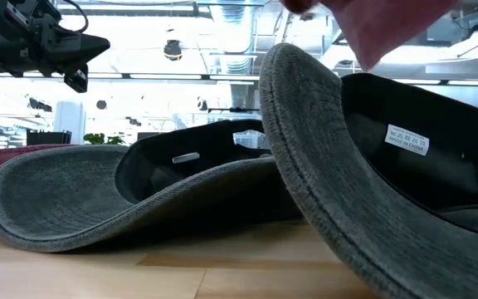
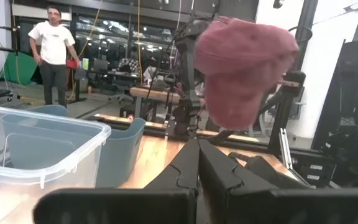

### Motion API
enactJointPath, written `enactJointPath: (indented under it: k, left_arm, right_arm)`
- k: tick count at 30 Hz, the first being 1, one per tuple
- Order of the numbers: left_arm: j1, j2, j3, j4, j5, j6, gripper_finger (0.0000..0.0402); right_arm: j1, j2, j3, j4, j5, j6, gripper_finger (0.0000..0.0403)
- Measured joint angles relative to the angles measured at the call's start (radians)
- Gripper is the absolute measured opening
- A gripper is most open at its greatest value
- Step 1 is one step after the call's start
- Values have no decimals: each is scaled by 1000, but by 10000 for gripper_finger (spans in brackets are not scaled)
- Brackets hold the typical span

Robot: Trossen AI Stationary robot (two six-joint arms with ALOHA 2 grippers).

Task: Pick & Place hat
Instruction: Put the right red cap into the blue bin

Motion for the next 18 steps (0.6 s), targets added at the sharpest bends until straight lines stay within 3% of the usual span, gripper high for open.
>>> enactJointPath:
  k: [7, 9, 12, 15, 17, 18]
  left_arm:
    - [0, 0, 0, 217, 9, -3, 8]
    - [0, 0, 0, 299, 32, -1, 8]
    - [0, 0, 0, 389, 30, 0, 8]
    - [0, 1, 0, 406, 2, -1, 8]
    - [0, 12, 0, 399, 1, -12, 8]
    - [-1, 24, 0, 391, 7, -26, 8]
  right_arm:
    - [-46, 83, 0, 210, -114, -185, 1]
    - [-66, 107, 0, 278, -99, -225, 1]
    - [-93, 129, 0, 405, 133, -243, 1]
    - [-113, 105, 0, 394, 399, -274, 1]
    - [-137, 48, 0, 348, 434, -223, 1]
    - [-157, 15, 0, 328, 360, -172, 1]
